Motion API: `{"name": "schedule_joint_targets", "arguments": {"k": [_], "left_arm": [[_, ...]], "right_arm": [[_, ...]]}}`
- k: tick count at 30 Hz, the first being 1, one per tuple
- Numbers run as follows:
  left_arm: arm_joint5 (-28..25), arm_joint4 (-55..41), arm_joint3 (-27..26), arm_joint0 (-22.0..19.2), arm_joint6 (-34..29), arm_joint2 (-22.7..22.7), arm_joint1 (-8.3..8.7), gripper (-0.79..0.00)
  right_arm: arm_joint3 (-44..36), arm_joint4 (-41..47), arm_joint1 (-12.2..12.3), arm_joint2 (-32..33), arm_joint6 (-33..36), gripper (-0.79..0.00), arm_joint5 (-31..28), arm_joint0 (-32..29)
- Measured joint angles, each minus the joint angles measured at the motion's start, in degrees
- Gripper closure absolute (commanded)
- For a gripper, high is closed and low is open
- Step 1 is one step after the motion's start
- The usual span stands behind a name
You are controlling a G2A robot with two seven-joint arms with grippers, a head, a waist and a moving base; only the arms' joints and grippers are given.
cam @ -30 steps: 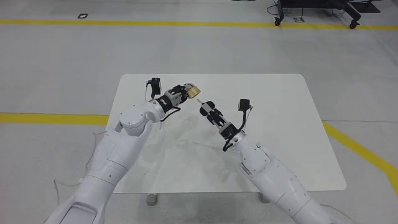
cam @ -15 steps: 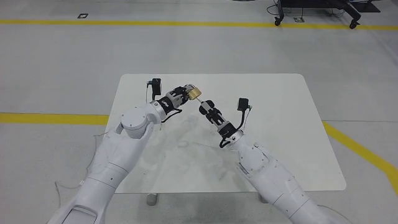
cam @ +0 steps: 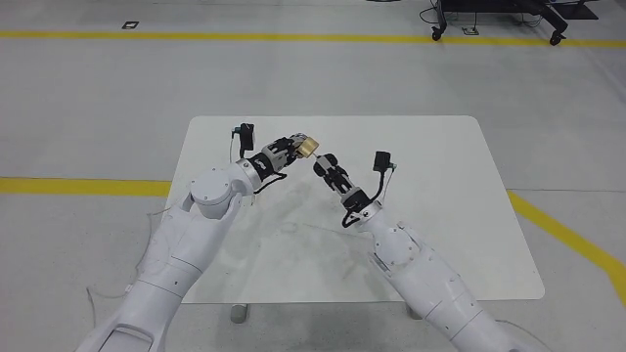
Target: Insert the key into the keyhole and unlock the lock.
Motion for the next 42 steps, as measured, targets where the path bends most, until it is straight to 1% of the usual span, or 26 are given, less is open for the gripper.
{"name": "schedule_joint_targets", "arguments": {"k": [8, 14, 15, 16, 19, 33, 34, 36, 37, 38, 39, 40, 41, 42], "left_arm": [[0.2, 1.3, -0.1, -0.2, -1.1, 0.3, -0.14, 0.0], [-0.2, 2.1, 0.0, -0.2, -1.2, 0.3, -0.23, 0.0], [-0.2, 2.2, 0.0, -0.2, -1.2, 0.3, -0.24, 0.0], [-0.3, 2.2, 0.0, -0.2, -1.2, 0.2, -0.26, 0.0], [-0.4, 2.3, -0.1, -0.1, -1.1, 0.0, -0.29, 0.0], [-0.7, 2.2, -0.5, 0.5, -0.1, -1.1, -0.42, 0.0], [-0.7, 2.3, -0.5, 0.5, -0.2, -1.1, -0.43, 0.0], [-1.1, 2.2, -0.6, 0.6, -0.2, -1.3, -0.45, 0.0], [-1.4, 2.1, -0.6, 0.7, -0.3, -1.4, -0.46, 0.0], [-2.0, 1.9, -0.7, 0.8, -0.3, -1.6, -0.47, 0.0], [-2.5, 1.7, -0.8, 0.9, -0.4, -1.7, -0.48, 0.0], [-2.9, 1.7, -0.8, 1.0, -0.4, -1.8, -0.48, 0.0], [-3.5, 1.7, -0.9, 1.1, -0.5, -1.9, -0.48, 0.0], [-3.8, 1.8, -1.0, 1.2, -0.6, -1.9, -0.48, 0.0]], "right_arm": [[0.2, -2.3, -0.7, 0.2, -1.5, 0.0, 0.9, 0.1], [0.8, -2.0, -1.3, 0.5, -1.2, 0.0, 0.9, 0.4], [0.8, -1.9, -1.3, 0.6, -1.1, -0.308, 0.9, 0.4], [0.9, -1.7, -1.4, 0.7, -0.9, -0.785, 0.8, 0.4], [0.7, 0.8, -1.5, 0.6, 1.9, -0.785, 0.1, 0.2], [0.4, 0.8, -1.5, 0.7, 1.8, -0.785, -0.1, -0.1], [-0.2, 1.9, -1.5, 0.9, 2.6, -0.785, -0.5, -0.5], [-2.0, 8.0, -1.5, 1.8, 6.8, -0.785, -2.3, -1.8], [-2.6, 11.6, -1.4, 2.3, 9.4, -0.748, -3.0, -2.3], [-3.2, 17.0, -1.3, 3.0, 13.4, -0.653, -3.4, -2.9], [-3.6, 21.2, -1.2, 3.5, 16.8, -0.526, -3.1, -3.1], [-3.7, 25.3, -1.1, 4.0, 20.2, -0.437, -2.3, -3.3], [-3.5, 30.3, -1.0, 4.7, 24.8, -0.369, -0.7, -3.2], [-3.1, 33.4, -0.9, 5.2, 27.8, -0.348, 0.7, -3.0]]}}
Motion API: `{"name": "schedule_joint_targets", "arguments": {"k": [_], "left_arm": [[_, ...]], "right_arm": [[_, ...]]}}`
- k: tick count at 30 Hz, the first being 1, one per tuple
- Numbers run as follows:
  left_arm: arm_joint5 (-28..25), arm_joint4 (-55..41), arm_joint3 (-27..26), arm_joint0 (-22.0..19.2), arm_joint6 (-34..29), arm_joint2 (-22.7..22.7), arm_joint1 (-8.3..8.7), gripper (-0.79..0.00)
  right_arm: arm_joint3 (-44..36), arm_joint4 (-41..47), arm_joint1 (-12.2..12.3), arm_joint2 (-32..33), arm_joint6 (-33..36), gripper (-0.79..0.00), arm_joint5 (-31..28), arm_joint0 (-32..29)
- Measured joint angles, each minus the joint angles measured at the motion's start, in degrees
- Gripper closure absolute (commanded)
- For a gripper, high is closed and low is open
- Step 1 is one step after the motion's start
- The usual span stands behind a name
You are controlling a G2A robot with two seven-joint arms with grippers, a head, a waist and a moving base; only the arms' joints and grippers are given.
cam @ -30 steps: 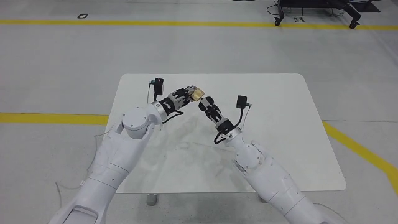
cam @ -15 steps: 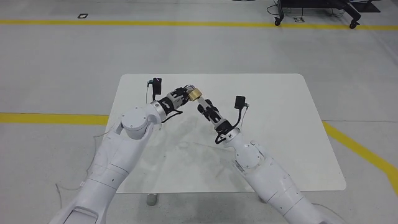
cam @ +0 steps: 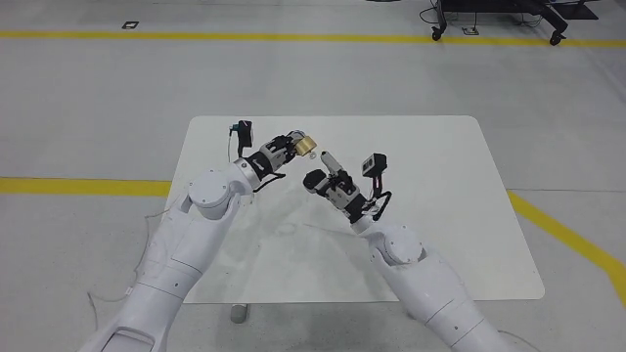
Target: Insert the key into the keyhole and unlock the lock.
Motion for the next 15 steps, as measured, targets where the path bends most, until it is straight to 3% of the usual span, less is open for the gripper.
{"name": "schedule_joint_targets", "arguments": {"k": [5, 15], "left_arm": [[-1.4, 0.2, -0.4, 0.5, -0.7, -0.3, 0.0, 0.0], [-2.3, 0.5, -0.8, 0.9, -1.9, -0.8, 0.05, 0.0]], "right_arm": [[2.3, 9.6, 0.1, 1.3, 9.4, -0.225, 8.1, 1.6], [5.6, 11.0, -0.9, 0.7, 8.7, -0.129, 8.1, 3.6]]}}
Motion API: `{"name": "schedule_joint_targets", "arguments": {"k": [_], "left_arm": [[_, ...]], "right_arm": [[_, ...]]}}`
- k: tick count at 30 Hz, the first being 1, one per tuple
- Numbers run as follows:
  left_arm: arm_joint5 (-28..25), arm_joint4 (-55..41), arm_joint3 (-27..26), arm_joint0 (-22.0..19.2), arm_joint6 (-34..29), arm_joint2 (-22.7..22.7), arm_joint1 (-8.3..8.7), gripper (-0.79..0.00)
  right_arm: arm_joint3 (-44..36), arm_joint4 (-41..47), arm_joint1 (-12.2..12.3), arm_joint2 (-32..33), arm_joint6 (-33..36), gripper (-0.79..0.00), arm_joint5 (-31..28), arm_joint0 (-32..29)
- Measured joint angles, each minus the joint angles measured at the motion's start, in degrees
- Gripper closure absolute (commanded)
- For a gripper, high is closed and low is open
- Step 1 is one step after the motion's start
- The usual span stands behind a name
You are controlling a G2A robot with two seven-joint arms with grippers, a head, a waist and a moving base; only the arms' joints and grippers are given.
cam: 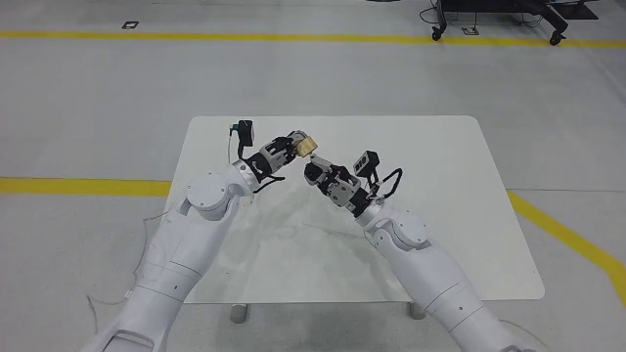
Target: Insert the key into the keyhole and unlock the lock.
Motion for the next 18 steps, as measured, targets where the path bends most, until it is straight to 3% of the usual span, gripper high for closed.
{"name": "schedule_joint_targets", "arguments": {"k": [8, 13, 18], "left_arm": [[0.2, 0.7, -0.1, 0.0, -0.6, 0.0, -0.02, 0.0], [0.3, 0.9, -0.1, -0.1, -0.7, -0.1, -0.07, 0.0], [0.2, 1.0, -0.1, -0.1, -0.9, -0.2, -0.09, 0.0]], "right_arm": [[1.5, 1.0, -0.5, 0.3, 0.4, -0.111, -0.4, 0.6], [1.9, 1.3, -0.7, 0.8, 0.5, 0.0, -0.4, 0.7], [2.4, 2.6, -0.9, 0.9, 1.5, 0.0, 0.6, 0.8]]}}
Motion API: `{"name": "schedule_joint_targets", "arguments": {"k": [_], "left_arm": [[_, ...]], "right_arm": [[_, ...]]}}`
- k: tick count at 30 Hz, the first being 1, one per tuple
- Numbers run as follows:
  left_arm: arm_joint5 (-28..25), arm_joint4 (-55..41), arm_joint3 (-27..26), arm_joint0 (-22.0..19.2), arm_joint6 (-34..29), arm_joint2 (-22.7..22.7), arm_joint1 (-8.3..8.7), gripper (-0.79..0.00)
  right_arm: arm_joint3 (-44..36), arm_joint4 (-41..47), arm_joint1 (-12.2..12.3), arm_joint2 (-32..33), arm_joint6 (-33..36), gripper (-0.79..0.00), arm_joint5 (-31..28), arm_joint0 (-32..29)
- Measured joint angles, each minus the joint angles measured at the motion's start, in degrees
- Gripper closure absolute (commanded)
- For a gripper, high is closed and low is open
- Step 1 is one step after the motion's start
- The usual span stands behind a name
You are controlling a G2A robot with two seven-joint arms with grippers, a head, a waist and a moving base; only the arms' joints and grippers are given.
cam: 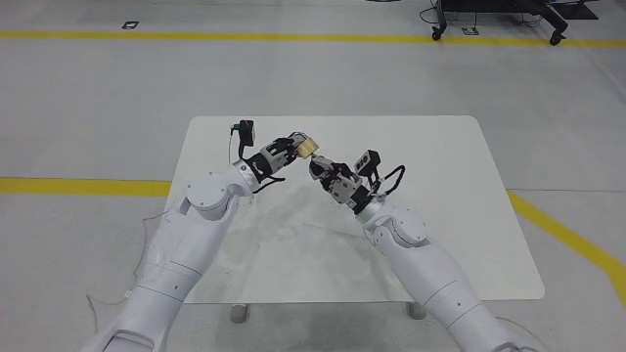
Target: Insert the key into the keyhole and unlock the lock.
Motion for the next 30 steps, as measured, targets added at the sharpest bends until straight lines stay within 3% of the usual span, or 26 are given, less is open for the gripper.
{"name": "schedule_joint_targets", "arguments": {"k": [7, 13, 22, 27, 28, 30], "left_arm": [[-0.1, 0.9, 0.0, -0.3, -1.5, 0.2, 0.03, 0.0], [-1.7, 2.1, -0.4, -0.2, -2.4, 0.3, 0.09, 0.0], [-3.8, 2.7, -1.2, 0.5, -2.9, -0.4, 0.28, 0.0], [-4.4, 2.9, -1.4, 0.8, -2.5, -0.7, 0.3, 0.0], [-4.6, 2.8, -1.5, 0.8, -2.4, -0.7, 0.3, 0.0], [-4.9, 2.6, -1.6, 1.1, -1.9, -1.0, 0.29, 0.0]], "right_arm": [[1.8, 5.8, -0.5, 0.2, 4.8, 0.0, 3.2, 0.5], [4.1, 14.9, -0.9, 1.5, 11.8, 0.0, 9.6, 1.3], [11.6, 30.6, -1.5, 2.9, 24.5, 0.0, 28.8, 4.5], [14.2, 29.9, -1.8, 2.7, 26.0, 0.0, 28.5, 5.9], [14.3, 29.3, -1.9, 2.6, 26.1, -0.142, 27.9, 6.0], [14.1, 27.2, -1.8, 2.4, 26.3, -0.585, 26.4, 6.1]]}}
